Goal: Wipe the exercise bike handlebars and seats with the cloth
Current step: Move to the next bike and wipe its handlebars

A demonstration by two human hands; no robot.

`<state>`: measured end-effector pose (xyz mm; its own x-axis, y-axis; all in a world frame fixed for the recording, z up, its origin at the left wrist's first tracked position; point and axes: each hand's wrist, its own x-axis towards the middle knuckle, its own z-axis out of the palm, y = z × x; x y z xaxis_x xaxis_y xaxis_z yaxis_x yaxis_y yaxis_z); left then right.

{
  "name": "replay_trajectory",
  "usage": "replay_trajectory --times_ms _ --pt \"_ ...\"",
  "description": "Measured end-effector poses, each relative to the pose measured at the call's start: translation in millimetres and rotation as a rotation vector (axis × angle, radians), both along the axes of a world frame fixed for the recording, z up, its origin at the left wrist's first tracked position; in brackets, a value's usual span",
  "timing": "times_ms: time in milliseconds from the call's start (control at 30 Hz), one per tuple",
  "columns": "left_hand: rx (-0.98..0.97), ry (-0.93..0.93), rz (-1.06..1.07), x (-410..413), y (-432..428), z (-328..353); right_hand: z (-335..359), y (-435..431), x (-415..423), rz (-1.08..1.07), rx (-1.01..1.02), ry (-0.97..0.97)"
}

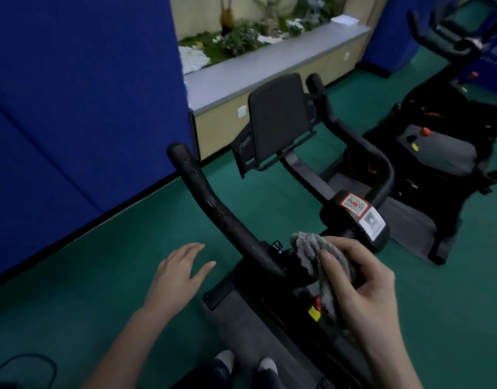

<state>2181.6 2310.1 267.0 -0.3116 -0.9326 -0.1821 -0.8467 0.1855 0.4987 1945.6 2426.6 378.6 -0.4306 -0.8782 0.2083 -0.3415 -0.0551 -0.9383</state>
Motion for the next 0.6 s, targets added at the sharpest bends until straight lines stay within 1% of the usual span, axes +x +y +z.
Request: replay_trajectory --times_ms 133,267,367,433,600 --pt "-0.056 0.162 0.233 -9.7 8.3 13.8 1.3 -33.4 -17.9 0.189 -0.010 0.058" --pt "-0.159 0.263 0.379 -17.0 2.3 30.6 2.0 -67.4 -19.4 0.343 -0.034 0.116" --pt "-0.268 0.366 0.454 -20.1 -9.8 48.2 4.6 -93.4 -4.8 0.431 -0.065 0.151" --pt "-0.326 0.441 0.483 -22.7 -20.8 59.6 10.4 -112.7 10.0 0.478 -0.124 0.188" --pt "-0.343 0.697 0.531 -34.0 -45.3 81.7 33.0 -168.9 56.5 0.537 -0.300 0.322"
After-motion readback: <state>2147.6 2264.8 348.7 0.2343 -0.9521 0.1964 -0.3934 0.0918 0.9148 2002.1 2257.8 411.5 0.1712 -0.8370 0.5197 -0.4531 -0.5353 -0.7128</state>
